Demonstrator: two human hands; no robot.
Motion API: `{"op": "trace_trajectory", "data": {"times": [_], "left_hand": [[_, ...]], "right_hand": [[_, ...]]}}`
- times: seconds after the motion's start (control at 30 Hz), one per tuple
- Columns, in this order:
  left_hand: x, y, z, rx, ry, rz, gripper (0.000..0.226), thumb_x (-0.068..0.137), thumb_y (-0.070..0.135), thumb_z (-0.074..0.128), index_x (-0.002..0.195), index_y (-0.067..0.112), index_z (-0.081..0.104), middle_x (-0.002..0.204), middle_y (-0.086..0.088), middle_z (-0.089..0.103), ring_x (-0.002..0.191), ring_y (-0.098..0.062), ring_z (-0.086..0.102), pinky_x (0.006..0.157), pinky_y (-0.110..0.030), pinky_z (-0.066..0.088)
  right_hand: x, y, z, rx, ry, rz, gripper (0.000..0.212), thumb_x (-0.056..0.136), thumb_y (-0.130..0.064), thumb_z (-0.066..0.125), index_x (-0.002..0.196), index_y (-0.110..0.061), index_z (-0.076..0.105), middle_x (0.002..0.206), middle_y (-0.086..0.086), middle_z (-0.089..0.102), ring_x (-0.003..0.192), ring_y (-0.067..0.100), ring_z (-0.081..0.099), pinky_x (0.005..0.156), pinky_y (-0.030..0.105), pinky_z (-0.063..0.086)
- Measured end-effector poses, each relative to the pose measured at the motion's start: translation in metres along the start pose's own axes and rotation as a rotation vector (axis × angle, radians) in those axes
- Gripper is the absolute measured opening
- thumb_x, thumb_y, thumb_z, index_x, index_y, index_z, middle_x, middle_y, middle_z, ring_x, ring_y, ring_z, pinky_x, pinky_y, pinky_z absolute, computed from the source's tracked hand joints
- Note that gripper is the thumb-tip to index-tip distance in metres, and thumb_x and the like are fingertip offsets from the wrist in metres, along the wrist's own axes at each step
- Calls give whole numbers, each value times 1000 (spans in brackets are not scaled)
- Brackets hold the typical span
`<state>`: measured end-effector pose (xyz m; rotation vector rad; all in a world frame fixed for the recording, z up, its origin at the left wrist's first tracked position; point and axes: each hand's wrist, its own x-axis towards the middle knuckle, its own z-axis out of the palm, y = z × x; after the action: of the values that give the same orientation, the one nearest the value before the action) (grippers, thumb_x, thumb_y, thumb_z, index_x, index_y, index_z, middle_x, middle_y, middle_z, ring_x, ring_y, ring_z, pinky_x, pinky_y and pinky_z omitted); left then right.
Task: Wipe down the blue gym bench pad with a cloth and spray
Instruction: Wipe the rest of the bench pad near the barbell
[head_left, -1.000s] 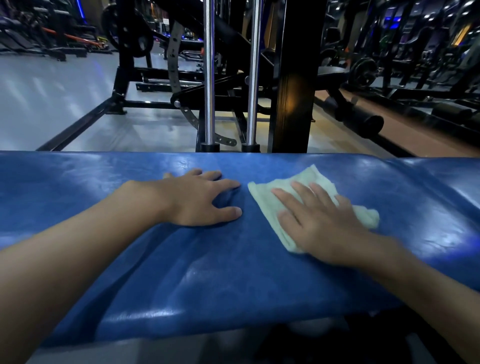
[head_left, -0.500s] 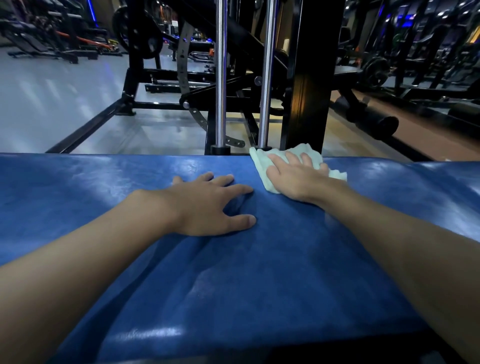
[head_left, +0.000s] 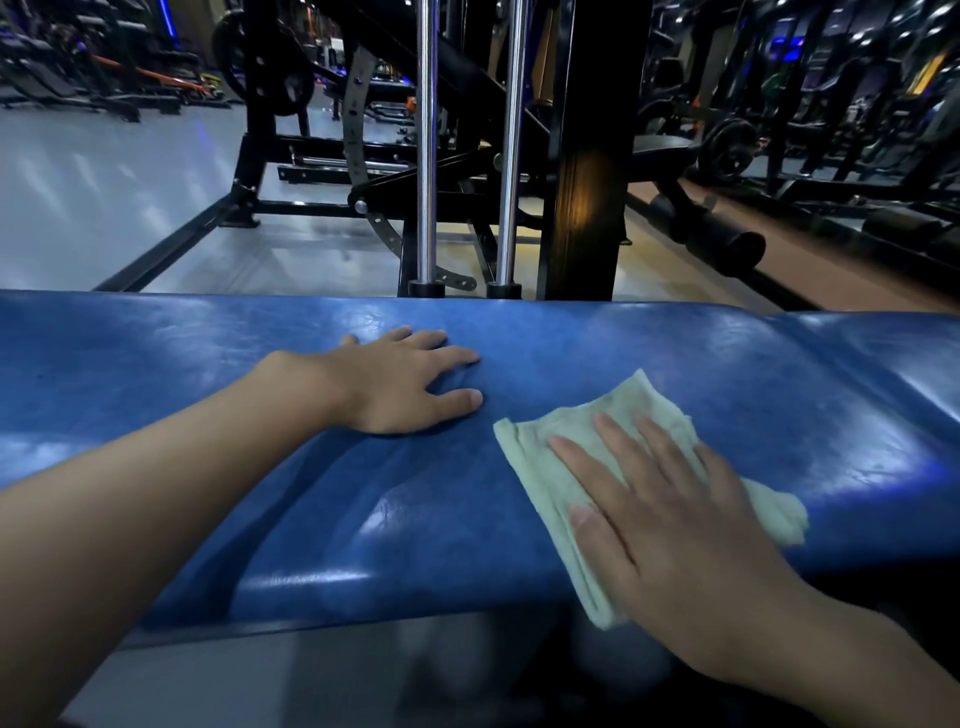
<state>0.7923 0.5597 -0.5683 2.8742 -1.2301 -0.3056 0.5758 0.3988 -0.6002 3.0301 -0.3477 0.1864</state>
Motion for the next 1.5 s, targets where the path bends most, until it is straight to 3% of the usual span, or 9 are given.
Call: {"op": "trace_trajectory", "data": {"times": [0.07,0.23,0.4,0.7,1.07,1.13,1.23,1.3,1.5], "left_hand": [[-2,-2,0,-2,23,-2,66,90,76,23,151,50,17,165,10,11,153,-16,6,117,-62,10],[-8,-15,0,25,-3,-50,69,88,78,24,150,51,12,165,10,10,152,-18,6,115,-62,15],[-9,-13,2,35,12,-31,68,88,77,24,150,49,15,162,12,14,151,-19,8,113,-62,19],[-10,-13,1,32,-4,-28,69,84,78,21,147,51,14,157,15,19,150,-17,8,113,-62,18],[-14,-14,3,7,19,-34,65,92,73,26,152,49,13,164,10,11,152,-18,6,115,-63,13],[-16,-17,4,1,42,-28,61,94,68,28,151,49,16,164,11,13,152,-16,6,115,-63,12],[-20,-21,3,11,60,-56,56,96,62,30,150,50,18,164,10,12,152,-16,5,115,-64,8],[-23,-23,1,21,51,-90,58,95,65,30,150,50,17,165,8,9,153,-19,4,116,-64,10],[-26,-24,0,44,12,-103,64,93,71,27,152,47,15,163,7,16,151,-19,12,114,-59,21]], "right_hand": [[4,-1,-2,19,-30,5,55,91,-51,28,144,-39,40,145,7,54,133,38,49,96,66,43],[61,2,-3,69,-208,14,92,64,-69,-31,150,-53,-3,166,-9,-2,152,23,-4,117,57,6],[153,1,8,119,-236,95,54,97,-55,9,150,-54,2,166,-8,-2,151,25,-4,116,60,2],[253,-2,17,160,-237,143,58,92,-51,11,151,-50,12,161,0,21,147,31,12,110,65,7],[99,-22,0,95,-204,46,63,89,-56,-4,151,-50,0,166,-5,0,152,27,-2,117,58,3],[56,-25,-2,27,-135,-29,77,78,-58,-10,152,-49,9,166,0,11,151,31,9,116,60,10],[15,-28,-5,35,21,-55,55,91,-51,26,141,-39,47,144,9,54,132,41,49,99,68,39],[8,-28,-4,59,5,-44,50,92,-49,34,137,-38,52,138,8,59,127,40,54,95,66,44],[55,-26,-7,116,-173,18,69,81,-63,-5,149,-54,-1,166,-10,1,152,22,-1,118,55,5]]}}
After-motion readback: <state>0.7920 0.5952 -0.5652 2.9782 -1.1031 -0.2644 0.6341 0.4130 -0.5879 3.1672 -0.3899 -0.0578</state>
